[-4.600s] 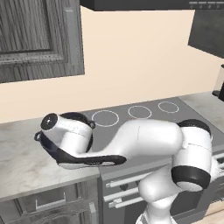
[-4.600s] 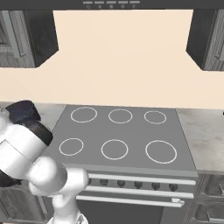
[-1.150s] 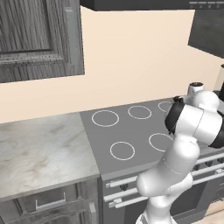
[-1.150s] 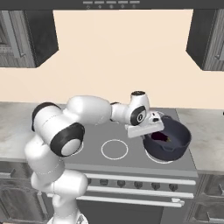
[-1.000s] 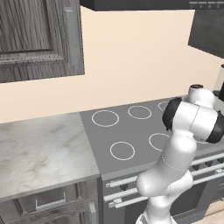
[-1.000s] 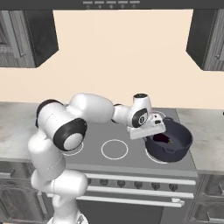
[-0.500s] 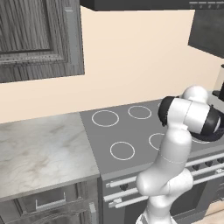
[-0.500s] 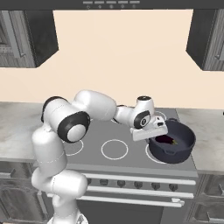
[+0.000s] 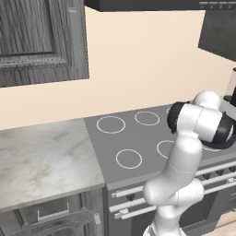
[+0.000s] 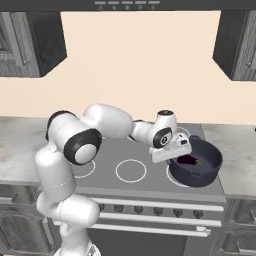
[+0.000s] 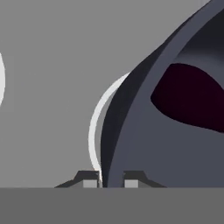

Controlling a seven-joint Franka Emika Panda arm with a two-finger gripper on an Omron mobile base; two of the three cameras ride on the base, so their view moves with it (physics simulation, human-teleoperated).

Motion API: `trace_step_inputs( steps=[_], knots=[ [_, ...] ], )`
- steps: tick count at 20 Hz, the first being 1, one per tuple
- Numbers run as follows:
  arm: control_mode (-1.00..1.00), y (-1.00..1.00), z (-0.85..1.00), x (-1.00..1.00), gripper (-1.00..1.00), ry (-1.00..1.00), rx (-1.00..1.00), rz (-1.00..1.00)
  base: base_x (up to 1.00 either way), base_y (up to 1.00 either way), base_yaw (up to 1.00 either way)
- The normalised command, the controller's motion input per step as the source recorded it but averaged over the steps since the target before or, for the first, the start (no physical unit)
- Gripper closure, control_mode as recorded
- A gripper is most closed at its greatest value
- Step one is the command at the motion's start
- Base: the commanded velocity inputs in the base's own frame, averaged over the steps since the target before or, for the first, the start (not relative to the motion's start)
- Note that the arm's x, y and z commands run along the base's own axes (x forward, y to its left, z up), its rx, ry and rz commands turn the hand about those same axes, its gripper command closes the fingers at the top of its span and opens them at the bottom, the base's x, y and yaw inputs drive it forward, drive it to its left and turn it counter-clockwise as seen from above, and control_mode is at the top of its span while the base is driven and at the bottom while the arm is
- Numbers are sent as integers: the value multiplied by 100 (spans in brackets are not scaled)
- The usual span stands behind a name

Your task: Turn on the sink faucet. Then move the eggplant from the counter to the sink. Turn off the sink. Move the vegetable from the sink to the pot next to the stove. Finally move the pot to the front right burner.

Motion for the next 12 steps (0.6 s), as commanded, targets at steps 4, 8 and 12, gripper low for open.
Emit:
trace_step_inputs(
  steps=[4,8,12],
  knots=[
    [-100,2,0,-26,100,0,0,10,0,0,0],
    [-100,7,0,-26,100,0,0,11,0,0,0],
    [-100,15,0,-5,100,0,0,13,0,0,0]
  ],
)
